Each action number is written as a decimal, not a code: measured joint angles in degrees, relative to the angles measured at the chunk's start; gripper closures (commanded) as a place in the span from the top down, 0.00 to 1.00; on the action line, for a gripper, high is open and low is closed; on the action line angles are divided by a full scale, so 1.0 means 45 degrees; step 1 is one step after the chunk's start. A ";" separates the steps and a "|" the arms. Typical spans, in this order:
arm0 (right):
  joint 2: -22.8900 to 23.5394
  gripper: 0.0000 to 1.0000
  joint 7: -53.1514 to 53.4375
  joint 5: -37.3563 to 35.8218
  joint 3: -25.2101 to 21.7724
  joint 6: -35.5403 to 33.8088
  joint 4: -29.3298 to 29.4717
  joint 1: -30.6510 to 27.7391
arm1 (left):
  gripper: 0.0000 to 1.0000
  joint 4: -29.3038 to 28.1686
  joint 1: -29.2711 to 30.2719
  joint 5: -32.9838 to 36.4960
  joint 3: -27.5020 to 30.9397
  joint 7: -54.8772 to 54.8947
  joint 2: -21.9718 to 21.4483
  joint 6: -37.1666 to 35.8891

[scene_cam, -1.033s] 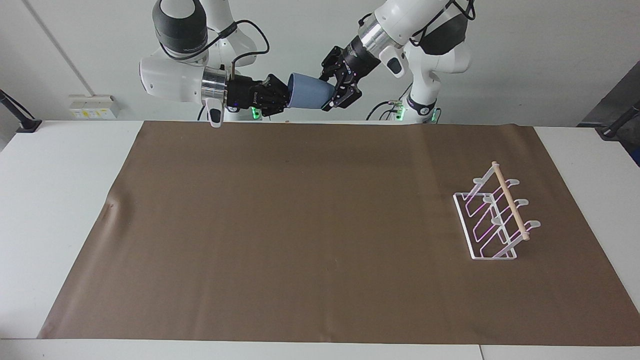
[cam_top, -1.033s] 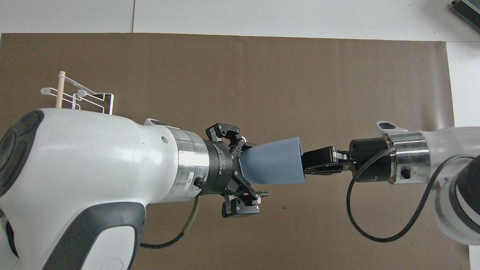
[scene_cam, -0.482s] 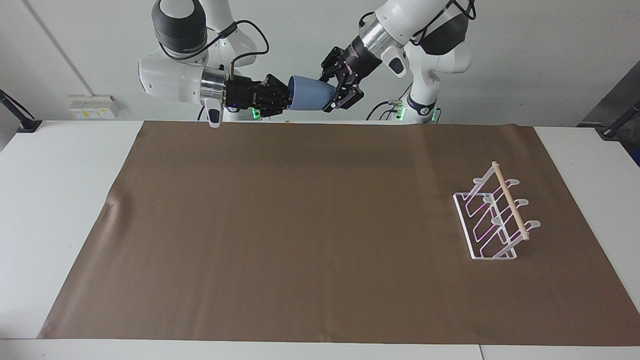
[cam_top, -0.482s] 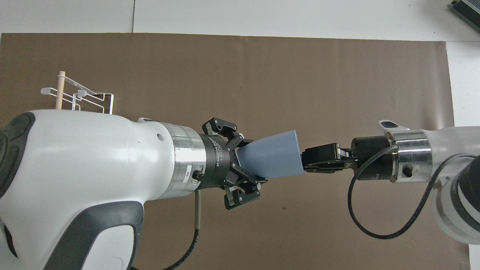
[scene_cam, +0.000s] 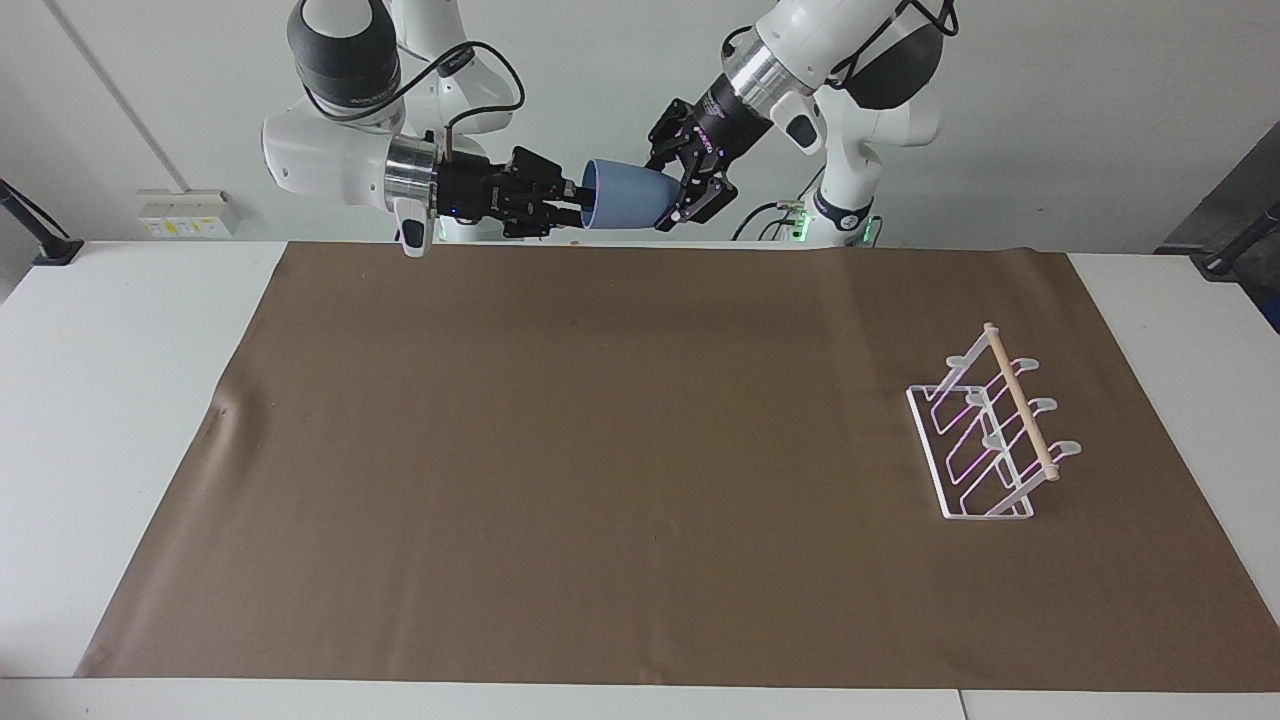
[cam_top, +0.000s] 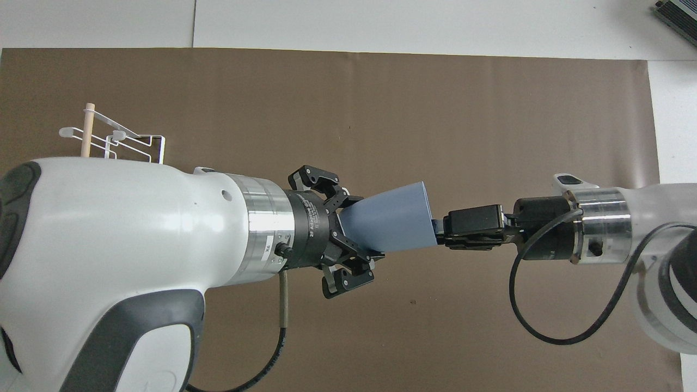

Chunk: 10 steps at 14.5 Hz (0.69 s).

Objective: Hang cup on cup holder
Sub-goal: 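Open the right gripper and pull it back from the cup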

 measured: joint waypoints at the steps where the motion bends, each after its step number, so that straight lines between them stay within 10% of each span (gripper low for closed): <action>1: 0.0000 0.44 -0.0007 0.0000 -0.0006 -0.0247 0.0000 -0.0189 | 0.00 0.0001 -0.0001 0.0303 -0.0006 0.0000 -0.0006 0.0001; 6: -0.0005 0.51 -0.0415 -0.0334 -0.0040 -0.1339 0.0026 -0.1413 | 0.00 0.0001 0.0003 0.0837 0.0072 0.0416 -0.0032 -0.0017; 8: -0.0026 0.97 -0.0451 -0.1792 -0.0065 -0.1483 0.0267 -0.1922 | 0.00 0.0001 0.0003 0.1274 0.0087 0.0722 -0.0042 -0.0027; 10: -0.0060 1.00 -0.0452 -0.3447 -0.0080 -0.1494 0.0505 -0.2304 | 0.00 0.0001 0.0003 0.1837 0.0088 0.0923 -0.0052 -0.0153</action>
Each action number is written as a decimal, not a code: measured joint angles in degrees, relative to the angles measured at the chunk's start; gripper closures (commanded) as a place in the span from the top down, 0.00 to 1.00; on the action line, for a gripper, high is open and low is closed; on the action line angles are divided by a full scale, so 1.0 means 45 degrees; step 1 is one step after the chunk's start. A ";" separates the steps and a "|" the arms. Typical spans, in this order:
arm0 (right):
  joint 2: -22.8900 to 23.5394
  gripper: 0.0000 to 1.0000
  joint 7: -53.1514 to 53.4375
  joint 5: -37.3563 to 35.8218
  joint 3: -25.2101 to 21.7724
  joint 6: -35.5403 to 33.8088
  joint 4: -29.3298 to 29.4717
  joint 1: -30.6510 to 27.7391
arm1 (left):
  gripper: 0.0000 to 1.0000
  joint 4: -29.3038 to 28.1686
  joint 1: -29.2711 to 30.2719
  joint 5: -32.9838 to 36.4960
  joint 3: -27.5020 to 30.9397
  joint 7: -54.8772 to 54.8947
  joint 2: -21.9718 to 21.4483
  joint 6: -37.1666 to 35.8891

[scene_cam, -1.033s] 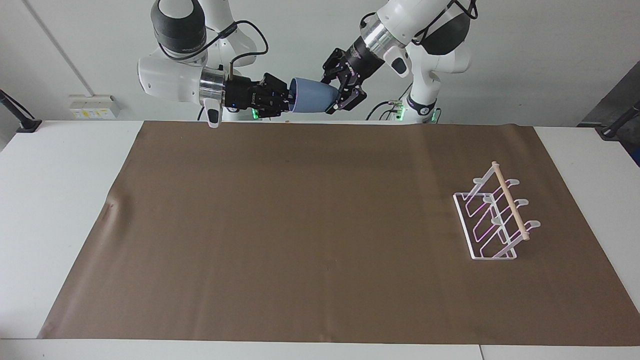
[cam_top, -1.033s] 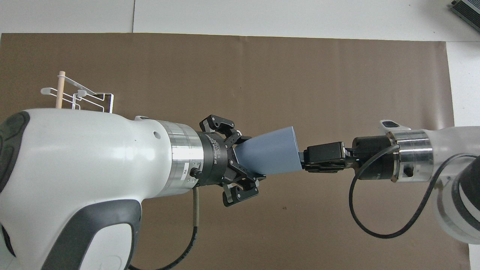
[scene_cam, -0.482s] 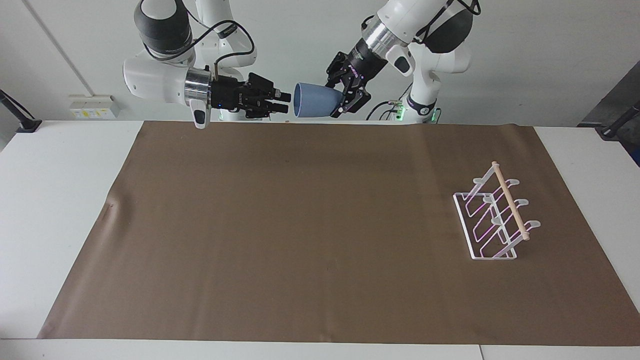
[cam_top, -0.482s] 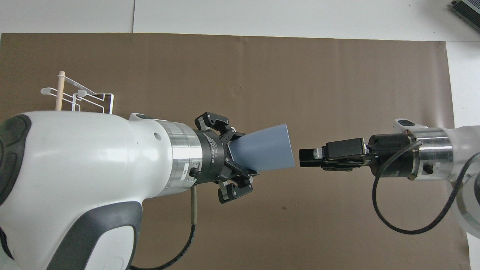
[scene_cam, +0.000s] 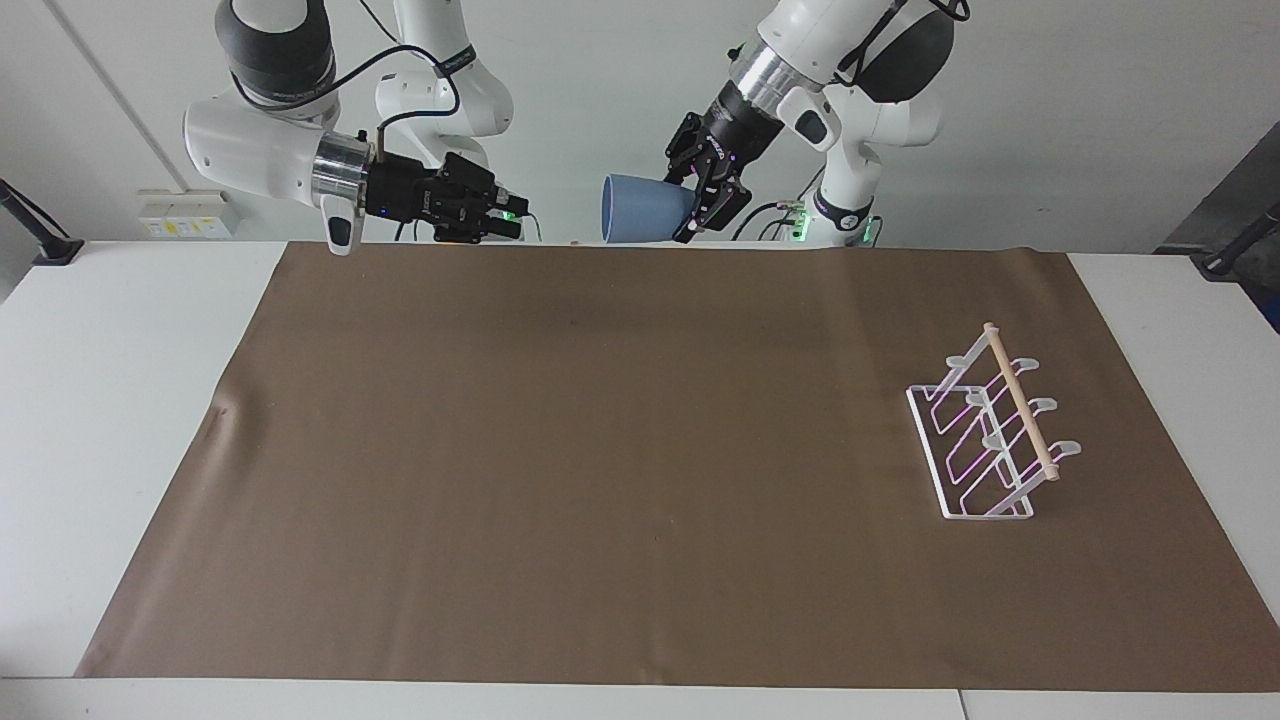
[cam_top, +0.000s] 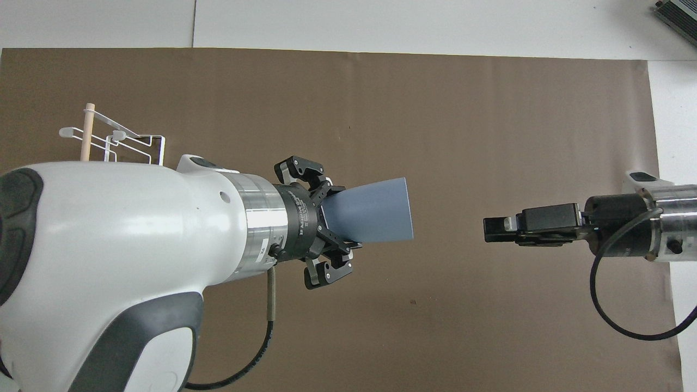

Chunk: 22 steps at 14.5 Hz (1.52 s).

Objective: Hang cup on cup holder
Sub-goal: 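Open the right gripper and pull it back from the cup, then carry the cup with the left gripper toward the wire rack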

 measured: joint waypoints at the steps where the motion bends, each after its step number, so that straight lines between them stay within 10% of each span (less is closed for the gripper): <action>1: -0.0006 1.00 -0.0001 -0.0802 -0.0006 0.0000 0.0061 -0.0166 | 0.00 0.0000 0.0002 0.0220 0.0009 0.0163 -0.0001 -0.0156; 16: 0.0843 1.00 -0.0012 -1.1827 0.0482 0.4262 0.1453 0.0196 | 0.00 -0.0061 0.1244 0.2992 0.0101 0.4849 -0.0138 -0.1876; 22: 0.1612 1.00 -0.0012 -1.3400 0.0512 0.4229 0.3325 0.0730 | 0.00 -0.0783 0.1888 0.4181 0.0112 0.7375 -0.0429 -0.1636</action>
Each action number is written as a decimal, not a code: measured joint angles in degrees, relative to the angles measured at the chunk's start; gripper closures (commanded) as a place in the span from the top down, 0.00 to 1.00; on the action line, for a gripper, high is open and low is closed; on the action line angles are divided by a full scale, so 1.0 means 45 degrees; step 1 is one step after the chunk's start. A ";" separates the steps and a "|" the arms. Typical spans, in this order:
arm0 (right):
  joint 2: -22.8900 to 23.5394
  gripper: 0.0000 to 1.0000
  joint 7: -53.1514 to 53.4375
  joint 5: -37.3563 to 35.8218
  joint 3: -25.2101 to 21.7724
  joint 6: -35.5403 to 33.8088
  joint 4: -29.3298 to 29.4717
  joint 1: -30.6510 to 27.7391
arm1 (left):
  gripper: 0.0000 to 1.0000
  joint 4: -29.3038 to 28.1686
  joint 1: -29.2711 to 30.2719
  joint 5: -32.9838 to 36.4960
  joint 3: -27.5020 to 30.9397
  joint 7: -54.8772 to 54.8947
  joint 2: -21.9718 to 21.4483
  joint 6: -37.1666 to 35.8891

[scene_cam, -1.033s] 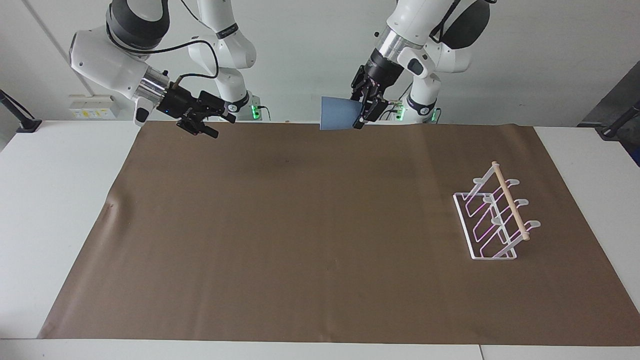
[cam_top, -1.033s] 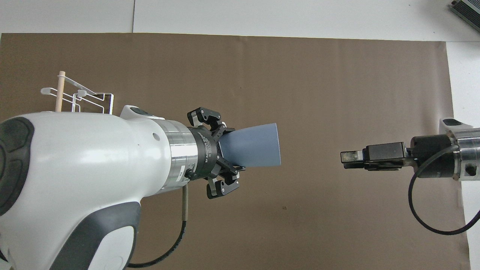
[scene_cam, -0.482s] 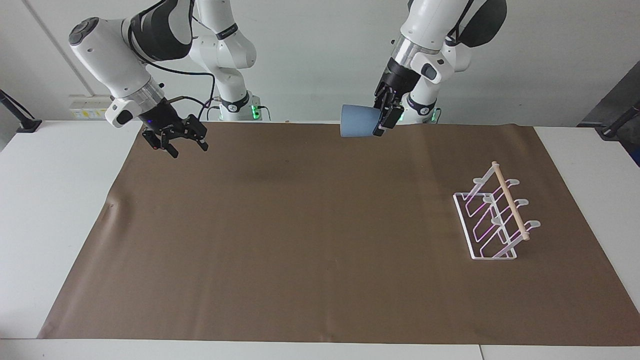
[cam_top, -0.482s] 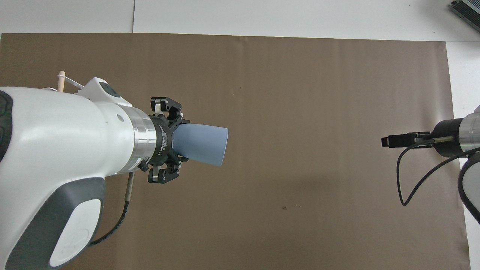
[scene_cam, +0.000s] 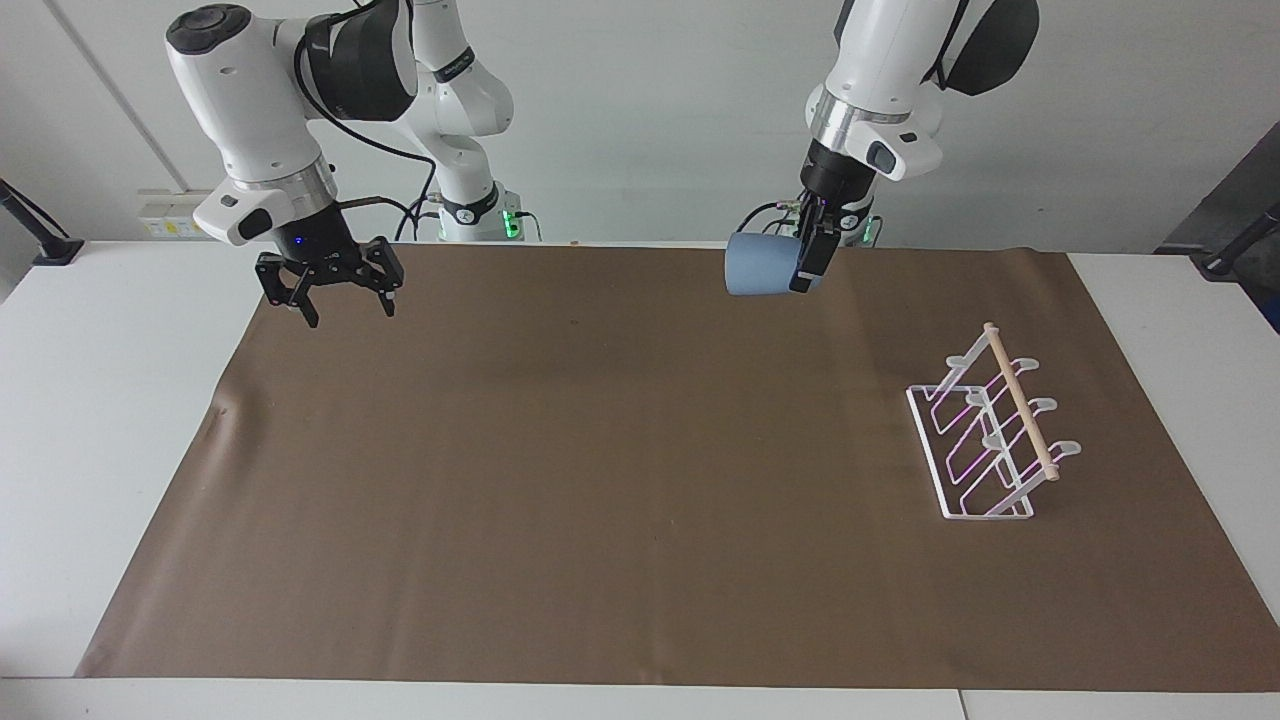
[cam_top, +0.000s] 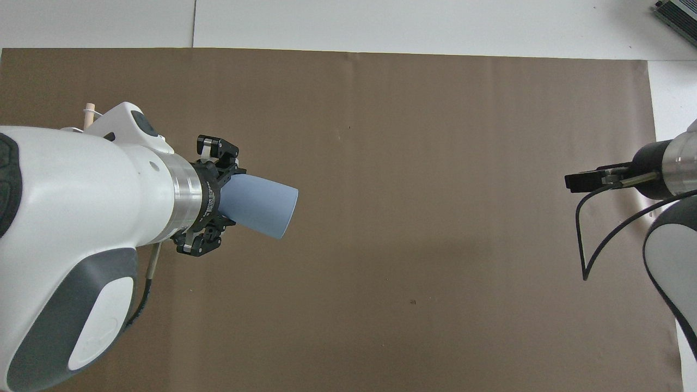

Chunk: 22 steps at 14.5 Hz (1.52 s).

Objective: Hang cup on cup holder

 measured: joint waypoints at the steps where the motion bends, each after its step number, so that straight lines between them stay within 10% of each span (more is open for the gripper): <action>1: 0.0047 1.00 0.0000 -0.0005 -0.0029 -0.0117 0.0285 -0.0028 | 0.00 -0.0112 0.0143 0.0082 -0.0002 0.0468 -0.0052 0.0144; 9: 0.0126 1.00 0.0623 -0.0036 -0.1591 -0.3569 0.2927 0.0463 | 0.00 -0.0825 0.0944 0.2992 0.0016 0.2556 -0.0189 0.0567; 22: 0.0180 1.00 0.1575 -0.0152 -0.2147 -0.4676 0.2838 0.0479 | 0.00 -0.2885 0.2330 0.9043 0.0022 0.1992 -0.0721 0.2780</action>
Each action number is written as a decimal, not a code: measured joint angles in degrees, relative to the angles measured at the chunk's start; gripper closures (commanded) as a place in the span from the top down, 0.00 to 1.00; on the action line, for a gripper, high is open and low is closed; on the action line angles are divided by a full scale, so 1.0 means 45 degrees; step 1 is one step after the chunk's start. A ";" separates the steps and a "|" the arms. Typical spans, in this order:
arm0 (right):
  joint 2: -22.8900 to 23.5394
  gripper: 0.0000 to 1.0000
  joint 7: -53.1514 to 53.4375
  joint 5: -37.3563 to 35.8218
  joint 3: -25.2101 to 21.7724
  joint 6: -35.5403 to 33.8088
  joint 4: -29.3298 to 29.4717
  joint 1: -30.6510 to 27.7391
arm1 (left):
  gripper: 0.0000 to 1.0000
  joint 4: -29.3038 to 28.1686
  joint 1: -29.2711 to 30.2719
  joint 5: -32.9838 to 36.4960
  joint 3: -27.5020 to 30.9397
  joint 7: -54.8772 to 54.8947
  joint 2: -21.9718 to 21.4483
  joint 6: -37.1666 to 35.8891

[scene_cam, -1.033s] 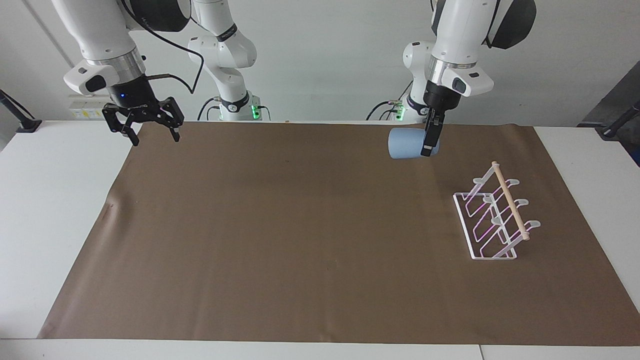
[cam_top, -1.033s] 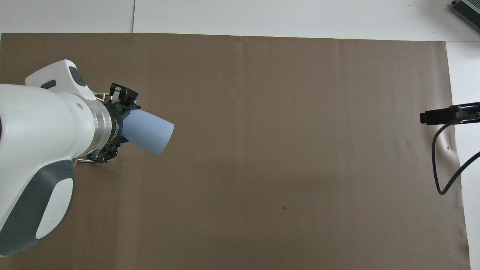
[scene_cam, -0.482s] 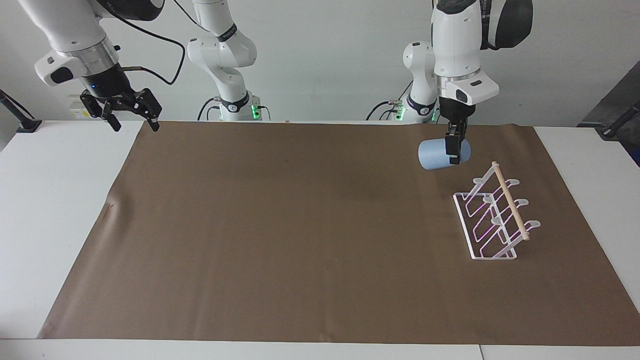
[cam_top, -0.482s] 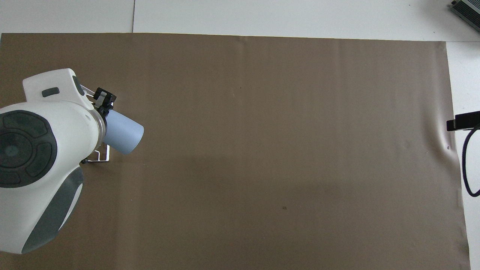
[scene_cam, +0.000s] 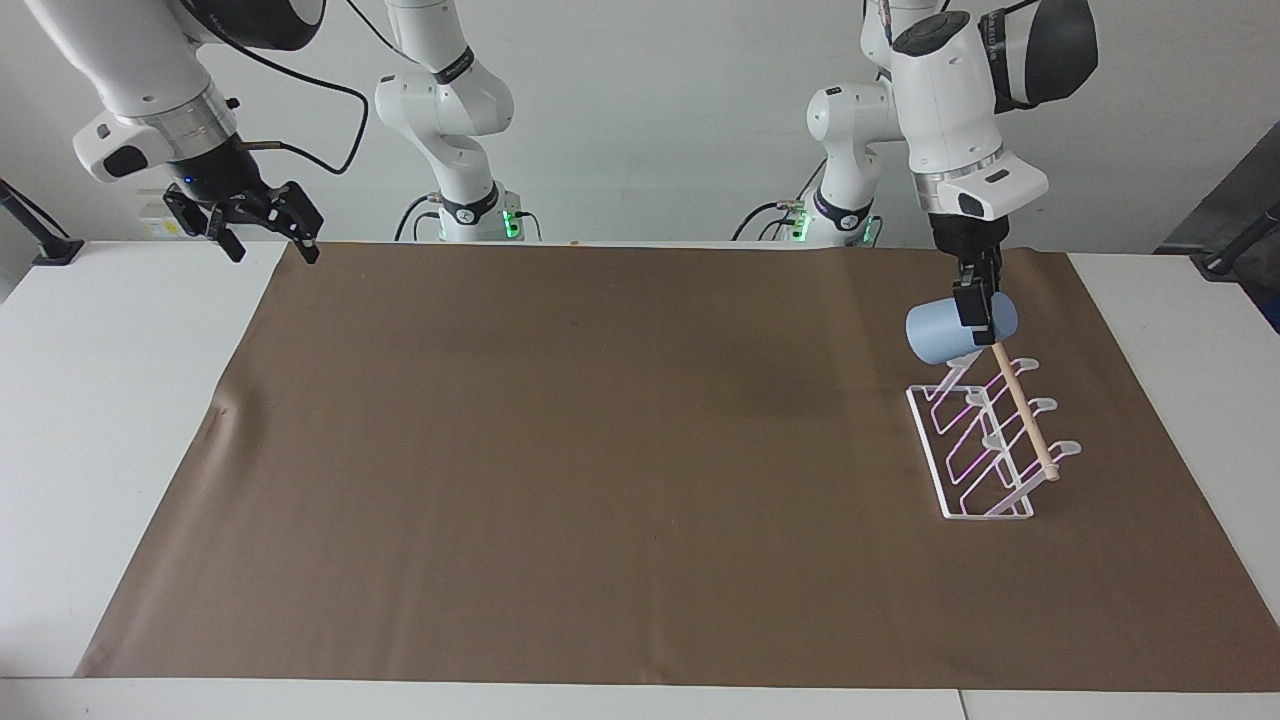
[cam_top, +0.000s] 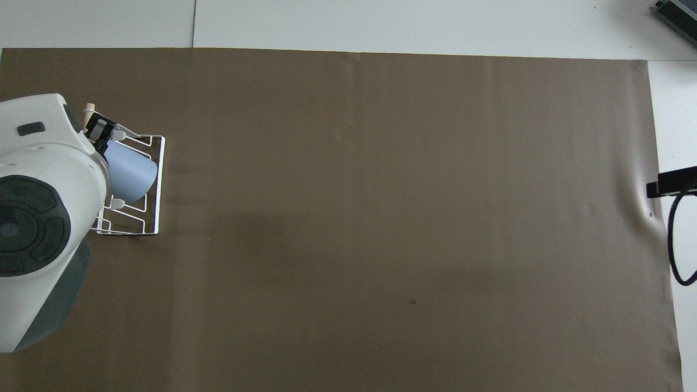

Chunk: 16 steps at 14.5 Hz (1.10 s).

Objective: Hang cup on cup holder

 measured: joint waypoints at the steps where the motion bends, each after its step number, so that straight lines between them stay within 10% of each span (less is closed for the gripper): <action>1: -0.0115 1.00 0.0195 0.0000 0.0057 -0.0101 0.0000 0.0041 | 0.00 -0.0012 -0.0003 0.0852 -0.0020 -0.0601 0.0164 0.0003; 16: -0.0275 1.00 0.1016 -0.0806 0.0264 -0.0145 -0.0133 0.0574 | 0.00 0.2541 -0.0952 0.4727 -0.0140 -0.5031 0.3420 -0.3035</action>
